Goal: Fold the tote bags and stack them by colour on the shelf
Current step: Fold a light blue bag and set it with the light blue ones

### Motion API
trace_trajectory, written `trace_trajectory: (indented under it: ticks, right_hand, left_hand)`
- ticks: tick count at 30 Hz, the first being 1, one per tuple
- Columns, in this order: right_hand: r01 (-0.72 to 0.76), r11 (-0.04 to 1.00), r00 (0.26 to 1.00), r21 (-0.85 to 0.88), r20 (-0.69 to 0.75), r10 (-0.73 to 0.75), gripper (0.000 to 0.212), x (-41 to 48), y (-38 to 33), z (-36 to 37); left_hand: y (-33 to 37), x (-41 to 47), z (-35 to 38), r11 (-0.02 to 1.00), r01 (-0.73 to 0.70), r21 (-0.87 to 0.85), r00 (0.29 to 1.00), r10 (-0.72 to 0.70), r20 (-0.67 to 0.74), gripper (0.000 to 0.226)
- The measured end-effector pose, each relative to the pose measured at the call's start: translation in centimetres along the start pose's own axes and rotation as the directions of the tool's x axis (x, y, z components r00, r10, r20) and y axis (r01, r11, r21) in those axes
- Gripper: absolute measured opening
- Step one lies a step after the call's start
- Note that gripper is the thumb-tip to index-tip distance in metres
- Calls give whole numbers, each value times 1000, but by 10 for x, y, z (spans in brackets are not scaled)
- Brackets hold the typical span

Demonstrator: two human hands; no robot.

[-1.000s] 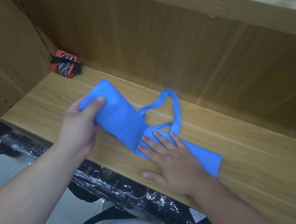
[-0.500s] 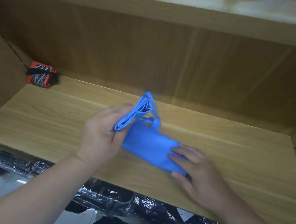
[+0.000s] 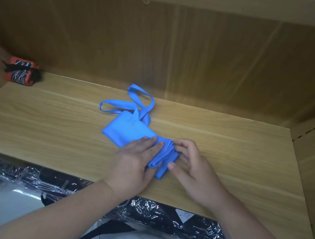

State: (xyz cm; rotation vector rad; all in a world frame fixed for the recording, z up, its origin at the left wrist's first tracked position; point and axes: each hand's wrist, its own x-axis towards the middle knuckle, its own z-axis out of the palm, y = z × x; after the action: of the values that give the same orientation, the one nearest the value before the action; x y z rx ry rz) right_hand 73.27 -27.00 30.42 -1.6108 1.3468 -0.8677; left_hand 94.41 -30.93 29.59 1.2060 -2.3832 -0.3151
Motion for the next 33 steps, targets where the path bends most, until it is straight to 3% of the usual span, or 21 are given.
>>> trace_trajectory:
  ticks: [2, 5, 10, 14, 18, 21, 24, 28, 31, 33]
  right_hand:
    - [61, 995, 998, -83, -4, -61, 54, 1, 4, 0]
    - [105, 977, 994, -184, -6, -108, 52, 1, 9, -1]
    - [95, 985, 995, -145, 21, -93, 45, 4, 12, -2]
    - [90, 988, 995, -129, 43, -85, 42, 6, 12, 0]
    - [193, 954, 981, -228, 64, -183, 43, 3, 9, 8]
    - [235, 933, 970, -273, 127, -207, 44, -3, 5, 11]
    - [359, 771, 933, -526, 173, -316, 45, -14, 2, 20]
    - [415, 687, 897, -597, 143, -417, 39, -11, -3, 26]
    - [474, 644, 874, -601, 230, -429, 35, -5, -6, 25]
    - [484, 685, 875, -544, 283, -393, 34, -6, -5, 27]
  left_hand:
    - [3, -7, 3, 999, 8, 36, 997, -11, 70, 69]
    - [5, -14, 9, 997, 10, 82, 993, -19, 116, 89]
    - [-3, -12, 10, 1000, -26, 14, 995, 25, 99, 72]
    - [-18, -8, 0, 993, -26, -111, 980, 47, 192, 71]
    - [-26, -17, -13, 987, -30, -161, 952, 77, 297, 69]
    - [-26, -33, -22, 994, -102, -42, 966, 109, 232, 69]
    - [-29, -47, -28, 994, -98, 54, 982, 88, 166, 77]
    - [-33, -63, -24, 994, -84, 65, 976, 68, 208, 100]
    - [-35, -67, -18, 995, -94, 45, 989, 88, 120, 78]
    - [-36, -69, -17, 994, -106, 31, 992, 104, 72, 61]
